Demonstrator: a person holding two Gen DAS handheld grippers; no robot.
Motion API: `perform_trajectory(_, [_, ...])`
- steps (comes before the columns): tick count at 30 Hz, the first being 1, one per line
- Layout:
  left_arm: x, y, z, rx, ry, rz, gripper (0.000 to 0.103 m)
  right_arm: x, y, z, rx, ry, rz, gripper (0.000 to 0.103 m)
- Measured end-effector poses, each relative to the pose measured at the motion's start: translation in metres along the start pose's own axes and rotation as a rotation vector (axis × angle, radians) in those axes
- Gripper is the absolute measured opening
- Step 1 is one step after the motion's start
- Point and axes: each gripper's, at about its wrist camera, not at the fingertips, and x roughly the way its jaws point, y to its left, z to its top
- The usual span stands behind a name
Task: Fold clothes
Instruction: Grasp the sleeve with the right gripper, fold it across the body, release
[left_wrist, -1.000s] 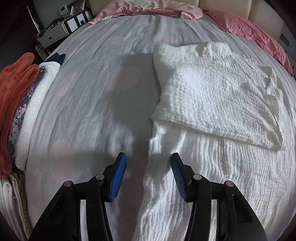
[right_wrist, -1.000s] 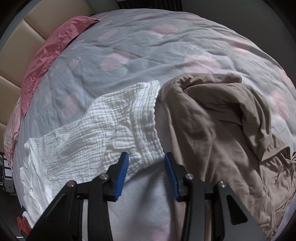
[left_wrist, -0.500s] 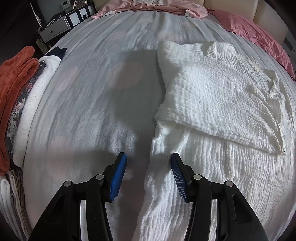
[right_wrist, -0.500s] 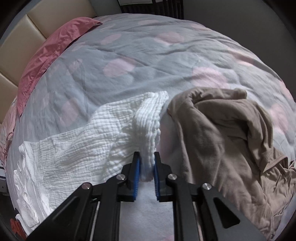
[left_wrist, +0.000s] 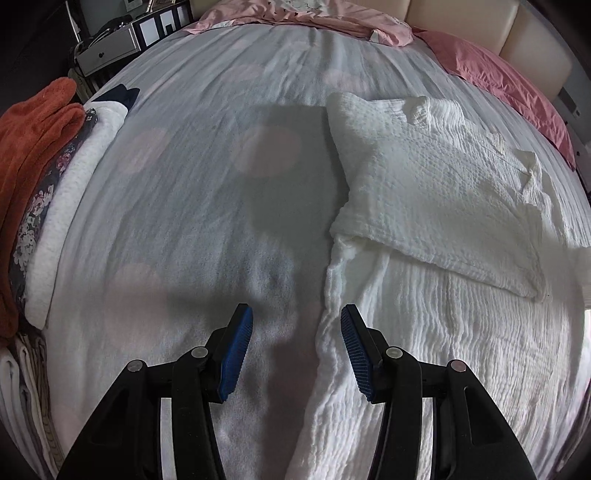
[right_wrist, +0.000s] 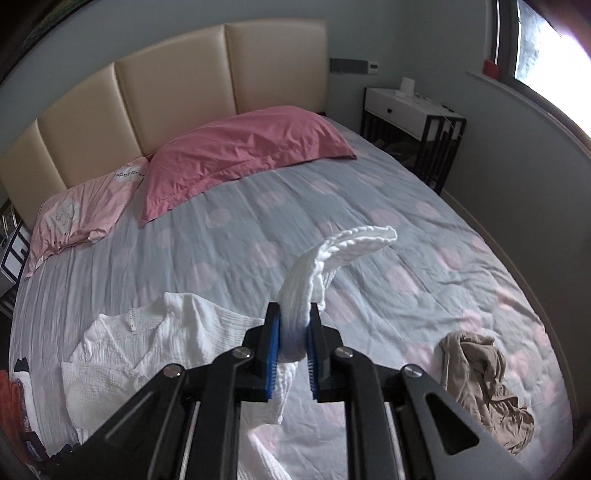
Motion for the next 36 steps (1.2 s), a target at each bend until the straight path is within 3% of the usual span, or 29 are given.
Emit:
perform_trajectory(8, [-0.002, 0.01, 0.001, -0.03, 0.011, -0.075, 0.052, -0.025, 0.145, -0.002, -0.212, -0.02, 0.016, 0.013])
perform_trajectory(13, [0.001, 0.017, 0.001, -0.058, 0.026, -0.121, 0.052, -0.003, 0.219, -0.042, -0.319, 0.028, 0.035, 0.013])
perform_trajectory(18, [0.003, 0.017, 0.0, -0.054, 0.031, -0.147, 0.052, 0.044, 0.268, -0.096, -0.343, 0.115, 0.087, 0.013])
perform_trajectory(27, [0.005, 0.022, 0.008, -0.085, 0.039, -0.184, 0.052, 0.106, 0.326, -0.193, -0.452, 0.337, 0.201, 0.016])
perform_trajectory(33, [-0.001, 0.022, 0.01, -0.08, 0.039, -0.202, 0.052, 0.106, 0.324, -0.202, -0.464, 0.397, 0.264, 0.019])
perform_trajectory(36, [-0.005, 0.025, 0.01, -0.087, 0.04, -0.205, 0.052, 0.093, 0.303, -0.191, -0.401, 0.393, 0.301, 0.019])
